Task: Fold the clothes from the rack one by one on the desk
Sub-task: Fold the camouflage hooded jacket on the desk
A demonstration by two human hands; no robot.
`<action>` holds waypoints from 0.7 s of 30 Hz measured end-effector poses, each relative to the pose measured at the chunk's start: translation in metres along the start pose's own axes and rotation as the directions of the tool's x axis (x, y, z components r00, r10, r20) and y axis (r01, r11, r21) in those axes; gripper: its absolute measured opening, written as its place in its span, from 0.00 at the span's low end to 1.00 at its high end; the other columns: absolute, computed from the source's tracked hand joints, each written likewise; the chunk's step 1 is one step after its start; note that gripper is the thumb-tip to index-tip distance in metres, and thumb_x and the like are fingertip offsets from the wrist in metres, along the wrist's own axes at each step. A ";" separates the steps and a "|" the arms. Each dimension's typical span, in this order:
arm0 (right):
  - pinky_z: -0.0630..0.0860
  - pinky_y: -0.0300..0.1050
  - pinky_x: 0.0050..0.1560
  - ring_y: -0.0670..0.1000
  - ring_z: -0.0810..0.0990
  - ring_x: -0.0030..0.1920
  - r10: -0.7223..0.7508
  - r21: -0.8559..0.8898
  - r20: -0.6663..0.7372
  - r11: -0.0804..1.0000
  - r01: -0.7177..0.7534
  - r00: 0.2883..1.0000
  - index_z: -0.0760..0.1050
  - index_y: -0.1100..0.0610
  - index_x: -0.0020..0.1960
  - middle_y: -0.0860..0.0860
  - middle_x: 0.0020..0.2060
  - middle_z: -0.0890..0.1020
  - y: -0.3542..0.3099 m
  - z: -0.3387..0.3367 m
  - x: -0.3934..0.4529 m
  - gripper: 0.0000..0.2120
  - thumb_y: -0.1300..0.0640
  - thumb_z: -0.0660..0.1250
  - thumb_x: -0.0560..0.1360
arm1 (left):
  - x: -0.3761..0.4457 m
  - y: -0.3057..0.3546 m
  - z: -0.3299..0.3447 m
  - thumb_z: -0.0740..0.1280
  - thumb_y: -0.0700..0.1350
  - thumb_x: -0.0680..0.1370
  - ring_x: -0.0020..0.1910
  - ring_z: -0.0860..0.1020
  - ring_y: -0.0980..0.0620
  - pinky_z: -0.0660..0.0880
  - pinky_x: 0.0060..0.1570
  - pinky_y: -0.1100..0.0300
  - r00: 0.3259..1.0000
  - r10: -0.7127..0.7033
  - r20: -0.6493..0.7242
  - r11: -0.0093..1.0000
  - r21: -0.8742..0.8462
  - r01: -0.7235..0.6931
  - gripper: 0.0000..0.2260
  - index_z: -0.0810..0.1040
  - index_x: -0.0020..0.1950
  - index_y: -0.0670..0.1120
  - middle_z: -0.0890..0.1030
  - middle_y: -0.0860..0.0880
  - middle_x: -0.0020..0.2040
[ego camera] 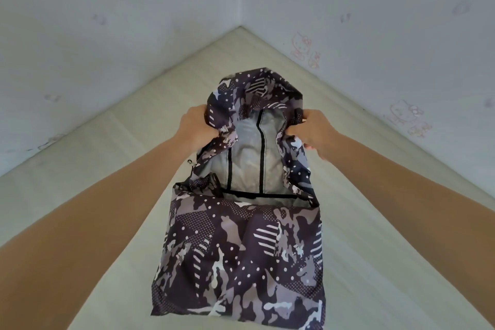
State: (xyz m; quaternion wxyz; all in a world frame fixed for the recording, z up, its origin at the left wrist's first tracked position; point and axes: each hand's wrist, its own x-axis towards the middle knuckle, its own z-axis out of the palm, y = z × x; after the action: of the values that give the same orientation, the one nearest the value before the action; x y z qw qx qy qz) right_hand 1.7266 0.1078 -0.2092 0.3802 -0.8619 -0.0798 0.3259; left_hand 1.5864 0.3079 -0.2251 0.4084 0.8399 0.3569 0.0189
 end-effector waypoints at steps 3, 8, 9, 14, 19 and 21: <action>0.76 0.45 0.38 0.54 0.79 0.40 -0.187 -0.072 -0.095 0.981 0.181 0.978 0.75 0.59 0.56 0.55 0.46 0.81 0.005 -0.002 -0.037 0.13 0.63 0.68 0.72 | -0.025 0.002 -0.012 0.71 0.36 0.70 0.50 0.78 0.46 0.72 0.48 0.56 0.990 0.126 -0.058 0.992 -0.020 -0.127 0.11 0.77 0.50 0.44 0.80 0.48 0.47; 0.75 0.40 0.31 0.50 0.81 0.32 -0.294 -0.016 -0.160 0.955 0.295 0.942 0.69 0.57 0.55 0.52 0.40 0.79 0.023 0.000 -0.120 0.13 0.61 0.69 0.74 | -0.089 -0.008 -0.033 0.74 0.43 0.70 0.50 0.79 0.49 0.72 0.47 0.57 0.962 0.242 -0.124 0.970 -0.002 -0.244 0.14 0.77 0.55 0.48 0.81 0.50 0.48; 0.78 0.41 0.31 0.50 0.83 0.31 -0.299 -0.003 -0.151 0.953 0.302 0.942 0.69 0.57 0.54 0.52 0.41 0.79 0.030 0.001 -0.137 0.12 0.60 0.69 0.74 | -0.105 -0.010 -0.036 0.74 0.43 0.71 0.48 0.78 0.50 0.71 0.45 0.58 0.959 0.261 -0.106 0.965 0.002 -0.263 0.13 0.75 0.52 0.49 0.80 0.52 0.46; 0.78 0.40 0.37 0.50 0.83 0.39 -0.465 -0.274 -0.118 0.865 0.421 0.878 0.71 0.56 0.51 0.50 0.45 0.81 0.078 0.007 -0.194 0.07 0.61 0.68 0.76 | -0.172 -0.029 -0.046 0.73 0.41 0.71 0.49 0.78 0.52 0.74 0.49 0.57 0.895 0.442 0.059 0.890 0.091 -0.446 0.17 0.76 0.59 0.46 0.80 0.52 0.50; 0.73 0.46 0.36 0.56 0.77 0.37 -0.662 -0.664 0.051 0.537 0.520 0.748 0.72 0.58 0.49 0.52 0.44 0.75 0.133 0.008 -0.229 0.08 0.68 0.65 0.73 | -0.210 -0.079 -0.049 0.72 0.42 0.72 0.51 0.77 0.54 0.75 0.53 0.56 0.751 0.541 0.378 0.683 0.323 -0.655 0.18 0.74 0.61 0.46 0.73 0.52 0.61; 0.72 0.47 0.29 0.55 0.76 0.34 -0.626 -0.797 0.117 0.404 0.448 0.771 0.73 0.58 0.51 0.53 0.46 0.75 0.152 0.009 -0.236 0.09 0.65 0.67 0.73 | -0.220 -0.096 -0.049 0.70 0.40 0.73 0.44 0.77 0.57 0.75 0.49 0.56 0.744 0.480 0.464 0.643 0.391 -0.658 0.19 0.73 0.63 0.47 0.68 0.55 0.68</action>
State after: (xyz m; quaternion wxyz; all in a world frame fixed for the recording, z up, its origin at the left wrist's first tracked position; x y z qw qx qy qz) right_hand 1.5211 -0.0843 -0.2027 0.0500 -0.8913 -0.4499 0.0265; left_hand 1.3511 0.2448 -0.2027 0.1834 0.9791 -0.0103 -0.0867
